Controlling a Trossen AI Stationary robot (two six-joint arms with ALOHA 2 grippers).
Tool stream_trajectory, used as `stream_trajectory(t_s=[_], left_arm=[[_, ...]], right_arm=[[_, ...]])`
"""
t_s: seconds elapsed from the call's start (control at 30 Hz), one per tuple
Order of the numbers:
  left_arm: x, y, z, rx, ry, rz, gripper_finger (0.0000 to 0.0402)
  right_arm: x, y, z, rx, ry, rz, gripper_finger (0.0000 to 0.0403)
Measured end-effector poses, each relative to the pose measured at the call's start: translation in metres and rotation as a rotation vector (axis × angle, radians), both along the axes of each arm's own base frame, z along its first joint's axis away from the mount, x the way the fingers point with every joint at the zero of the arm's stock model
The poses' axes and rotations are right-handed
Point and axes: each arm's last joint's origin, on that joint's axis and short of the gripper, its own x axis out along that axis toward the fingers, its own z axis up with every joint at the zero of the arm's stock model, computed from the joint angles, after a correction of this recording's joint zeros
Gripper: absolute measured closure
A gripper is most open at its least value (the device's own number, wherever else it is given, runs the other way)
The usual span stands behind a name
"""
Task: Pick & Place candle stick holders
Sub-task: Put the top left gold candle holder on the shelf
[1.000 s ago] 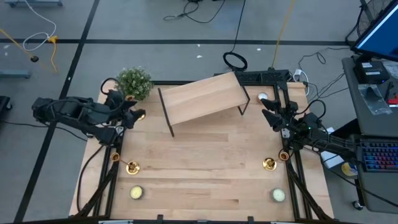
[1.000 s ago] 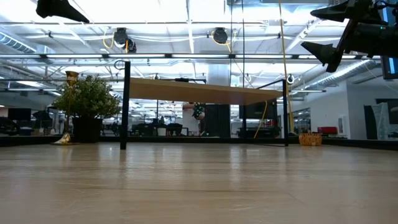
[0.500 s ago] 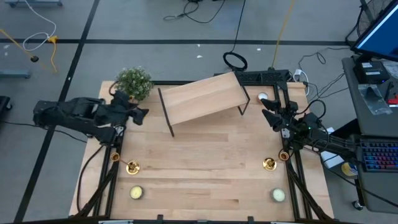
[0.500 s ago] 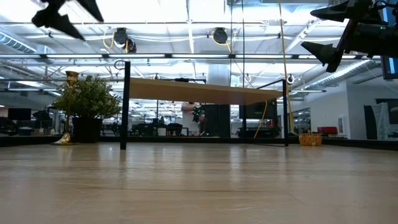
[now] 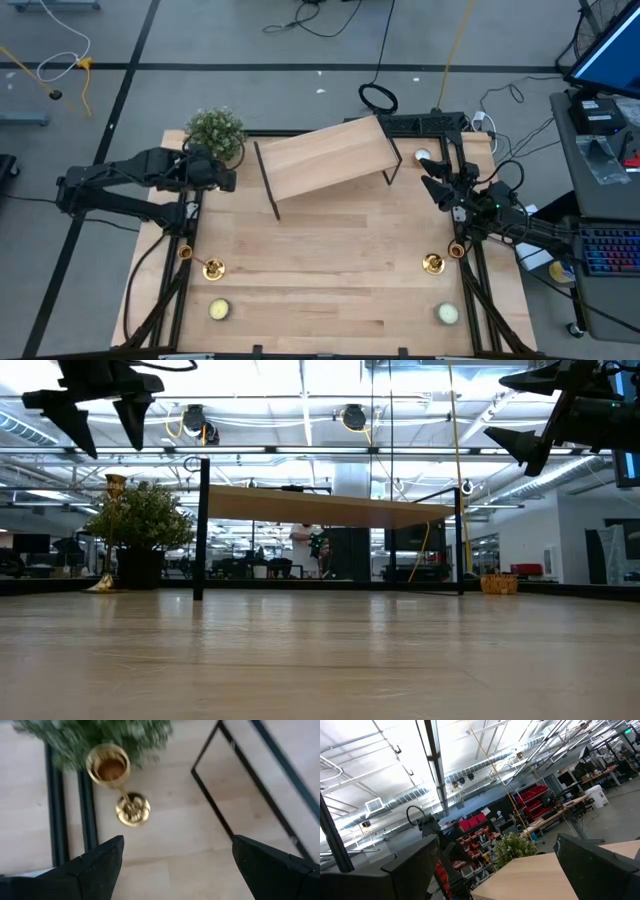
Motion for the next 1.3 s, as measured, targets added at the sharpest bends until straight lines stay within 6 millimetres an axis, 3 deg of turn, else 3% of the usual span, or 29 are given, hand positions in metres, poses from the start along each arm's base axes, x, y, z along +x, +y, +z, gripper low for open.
stream_trajectory(t_s=[0.33, 0.83, 1.3], left_arm=[[-0.005, 0.016, 0.005, 0.107, 0.037, 0.13, 0.0037], [0.019, 0.04, -0.013, 0.084, 0.244, 0.124, 0.0037], [0.01, 0.059, -0.015, 0.031, 0.267, 0.218, 0.0037]], right_arm=[[0.0, 0.0, 0.0, 0.0, 0.0, 0.0, 0.0023], [0.0, 0.0, 0.0, 0.0, 0.0, 0.0, 0.0023], [0.0, 0.0, 0.0, 0.0, 0.0, -0.001, 0.0023]])
